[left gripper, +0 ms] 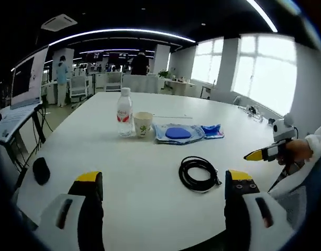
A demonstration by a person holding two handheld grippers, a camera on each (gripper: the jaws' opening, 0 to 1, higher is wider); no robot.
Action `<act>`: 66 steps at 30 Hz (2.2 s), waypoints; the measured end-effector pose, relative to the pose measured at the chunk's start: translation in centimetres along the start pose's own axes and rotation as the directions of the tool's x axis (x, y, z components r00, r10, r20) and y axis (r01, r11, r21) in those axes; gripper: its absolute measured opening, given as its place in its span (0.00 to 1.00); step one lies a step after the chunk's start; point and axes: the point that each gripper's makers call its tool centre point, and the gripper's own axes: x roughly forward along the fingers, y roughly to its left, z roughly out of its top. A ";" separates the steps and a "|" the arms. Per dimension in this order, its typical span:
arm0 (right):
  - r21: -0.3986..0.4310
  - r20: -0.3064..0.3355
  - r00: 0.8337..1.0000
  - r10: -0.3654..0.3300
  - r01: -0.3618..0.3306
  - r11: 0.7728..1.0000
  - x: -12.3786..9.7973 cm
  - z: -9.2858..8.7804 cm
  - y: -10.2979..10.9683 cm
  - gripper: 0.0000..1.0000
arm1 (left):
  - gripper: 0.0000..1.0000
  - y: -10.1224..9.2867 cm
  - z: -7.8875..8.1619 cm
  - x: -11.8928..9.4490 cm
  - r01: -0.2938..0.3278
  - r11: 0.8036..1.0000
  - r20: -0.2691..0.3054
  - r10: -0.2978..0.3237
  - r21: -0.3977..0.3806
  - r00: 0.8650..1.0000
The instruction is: Arrange the tabletop items into an orderly group along one side of the table until the central work area is clear of visible clutter.
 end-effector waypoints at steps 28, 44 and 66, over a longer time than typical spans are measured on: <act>-0.371 -0.310 0.938 -0.158 0.034 0.928 12.2 0.9 1.8 0.38 | 0.93 -0.4 -0.2 0.7 0.069 0.998 -0.206 -0.064 0.015 0.977; -0.428 -0.293 0.939 -0.178 0.038 0.903 12.7 -1.5 0.2 0.15 | 0.92 0.7 -0.4 -0.3 0.014 0.998 -0.173 -0.023 -0.053 0.985; 0.259 -0.110 0.992 0.069 -0.039 0.965 7.5 1.8 0.5 0.00 | 0.89 0.0 -1.9 -1.2 -0.009 0.988 -0.158 -0.016 -0.153 0.987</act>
